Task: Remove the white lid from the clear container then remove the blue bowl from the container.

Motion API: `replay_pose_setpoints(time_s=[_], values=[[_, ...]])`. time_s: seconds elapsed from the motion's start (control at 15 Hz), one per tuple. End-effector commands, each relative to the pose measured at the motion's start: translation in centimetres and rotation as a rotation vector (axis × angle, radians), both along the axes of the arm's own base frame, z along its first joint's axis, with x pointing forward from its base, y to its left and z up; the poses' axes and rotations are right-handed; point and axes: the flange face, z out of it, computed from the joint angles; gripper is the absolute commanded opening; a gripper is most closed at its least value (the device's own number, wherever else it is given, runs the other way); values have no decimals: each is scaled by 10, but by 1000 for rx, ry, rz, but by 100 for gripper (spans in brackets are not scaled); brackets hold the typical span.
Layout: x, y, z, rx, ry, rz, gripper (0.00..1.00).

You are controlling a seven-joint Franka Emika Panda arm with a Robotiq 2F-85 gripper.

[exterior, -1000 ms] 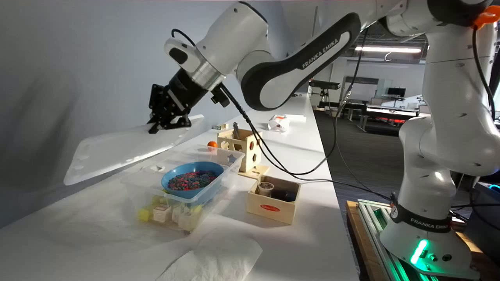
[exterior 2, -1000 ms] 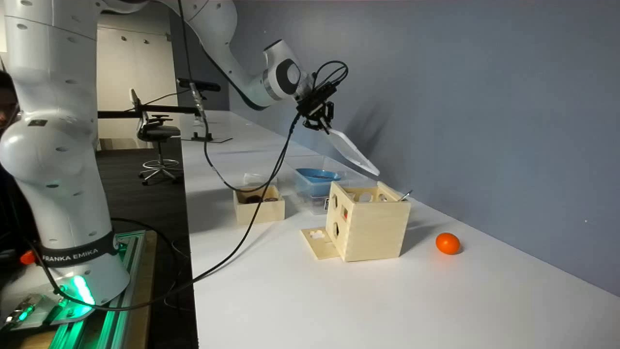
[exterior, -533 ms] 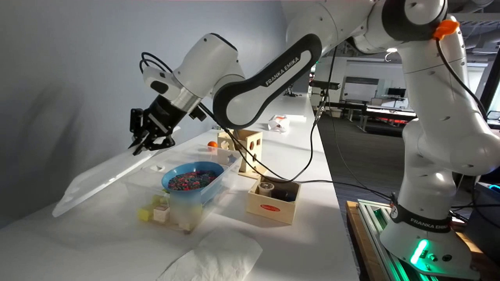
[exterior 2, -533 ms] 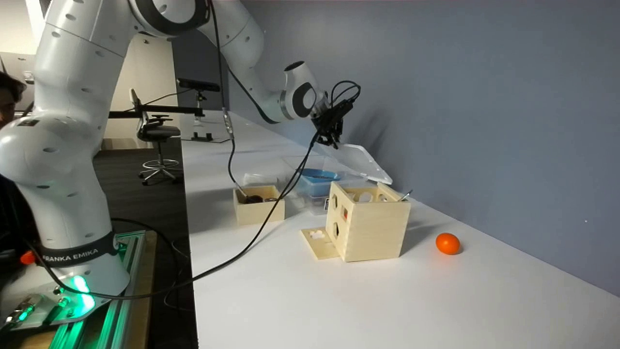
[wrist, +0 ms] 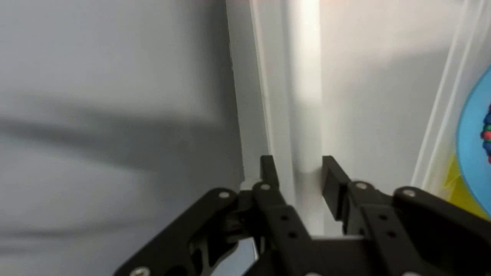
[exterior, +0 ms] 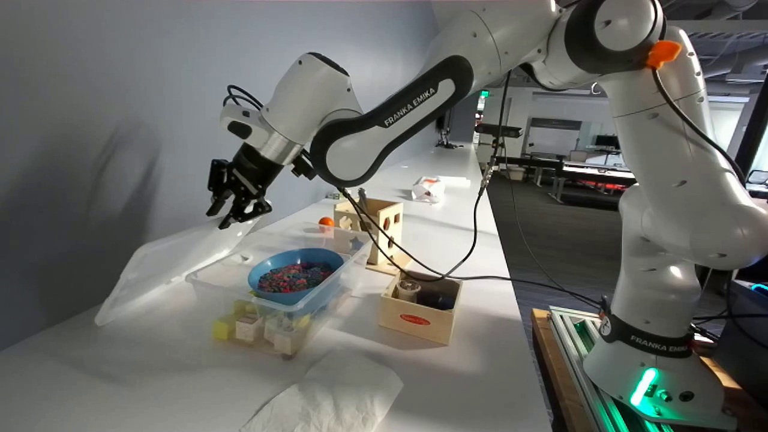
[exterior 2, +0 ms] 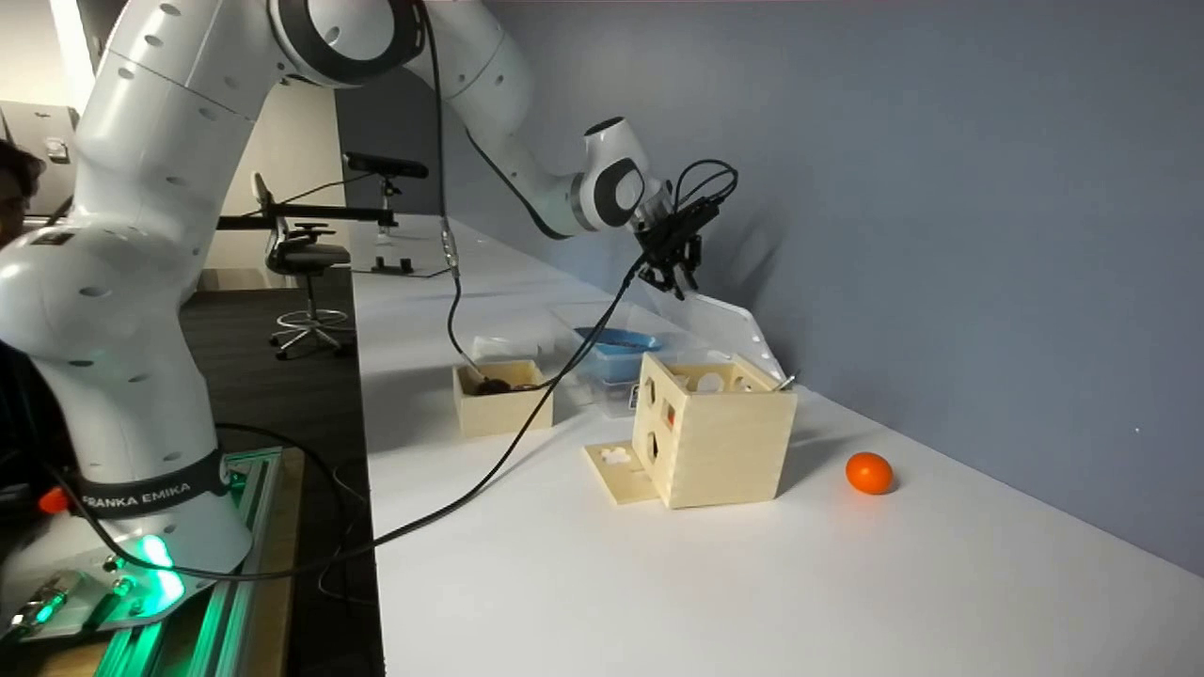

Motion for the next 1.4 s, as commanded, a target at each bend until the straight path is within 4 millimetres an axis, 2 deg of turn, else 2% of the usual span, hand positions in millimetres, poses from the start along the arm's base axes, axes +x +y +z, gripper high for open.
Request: replay_pose_setpoints(time_s=[0.0,0.13,0.33,0.53,0.67,0.8,0.87,1.07,1.2,1.33], values=[[2,-8,25,47,-18,-93,66],[-1,-13,41,67,-47,-153,80],[-13,-23,80,187,-135,-282,99],[-24,-22,114,232,-204,-337,100],[-31,-14,126,235,-220,-327,100],[-46,15,120,262,-160,-231,100],[-57,33,112,264,-109,-184,100],[-82,66,85,239,35,-88,100],[-94,69,63,201,157,-83,100],[-103,56,45,127,255,-133,100]])
